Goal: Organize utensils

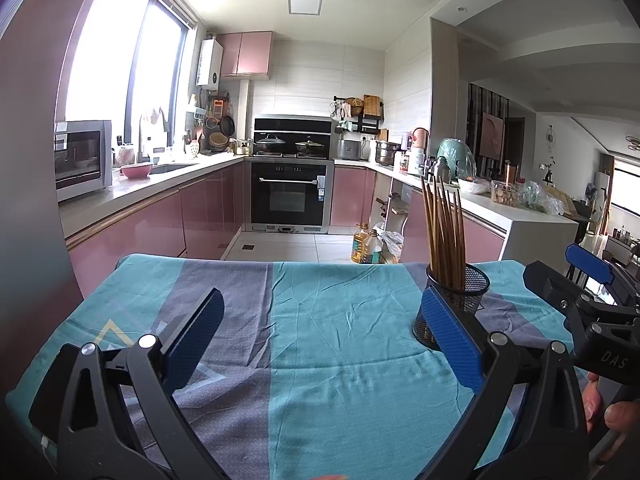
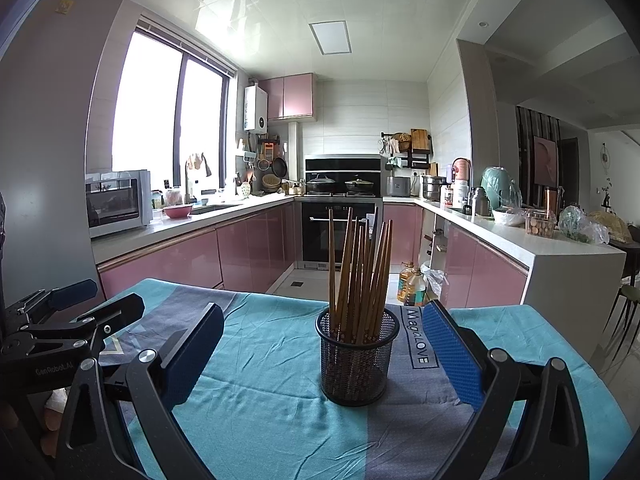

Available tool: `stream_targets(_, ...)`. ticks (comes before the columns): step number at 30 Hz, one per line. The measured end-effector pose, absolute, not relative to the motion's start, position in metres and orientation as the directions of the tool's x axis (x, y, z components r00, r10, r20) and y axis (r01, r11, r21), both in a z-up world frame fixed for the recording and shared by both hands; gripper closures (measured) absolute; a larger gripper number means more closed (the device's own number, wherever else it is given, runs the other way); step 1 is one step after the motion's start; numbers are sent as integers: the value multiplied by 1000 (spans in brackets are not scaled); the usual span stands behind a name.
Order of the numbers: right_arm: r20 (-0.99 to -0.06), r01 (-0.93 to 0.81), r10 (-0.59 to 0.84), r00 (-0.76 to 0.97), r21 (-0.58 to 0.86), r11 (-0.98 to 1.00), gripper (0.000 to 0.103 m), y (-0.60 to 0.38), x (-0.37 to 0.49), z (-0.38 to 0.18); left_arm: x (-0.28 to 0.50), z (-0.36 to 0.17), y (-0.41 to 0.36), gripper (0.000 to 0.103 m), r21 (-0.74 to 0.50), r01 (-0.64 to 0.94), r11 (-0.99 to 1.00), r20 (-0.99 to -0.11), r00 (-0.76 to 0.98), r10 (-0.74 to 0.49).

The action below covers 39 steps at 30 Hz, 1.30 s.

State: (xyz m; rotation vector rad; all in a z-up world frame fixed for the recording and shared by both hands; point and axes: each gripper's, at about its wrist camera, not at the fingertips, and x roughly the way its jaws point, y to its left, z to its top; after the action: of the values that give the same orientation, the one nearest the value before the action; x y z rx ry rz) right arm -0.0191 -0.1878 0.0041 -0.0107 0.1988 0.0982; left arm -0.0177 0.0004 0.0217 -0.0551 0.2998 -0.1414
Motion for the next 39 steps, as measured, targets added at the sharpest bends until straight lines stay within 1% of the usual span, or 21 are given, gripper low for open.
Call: stream_targets(39, -206, -97, 99, 973, 19, 995, 7, -193, -15, 0, -17, 23, 1, 6, -70, 134, 989, -292, 945, -148)
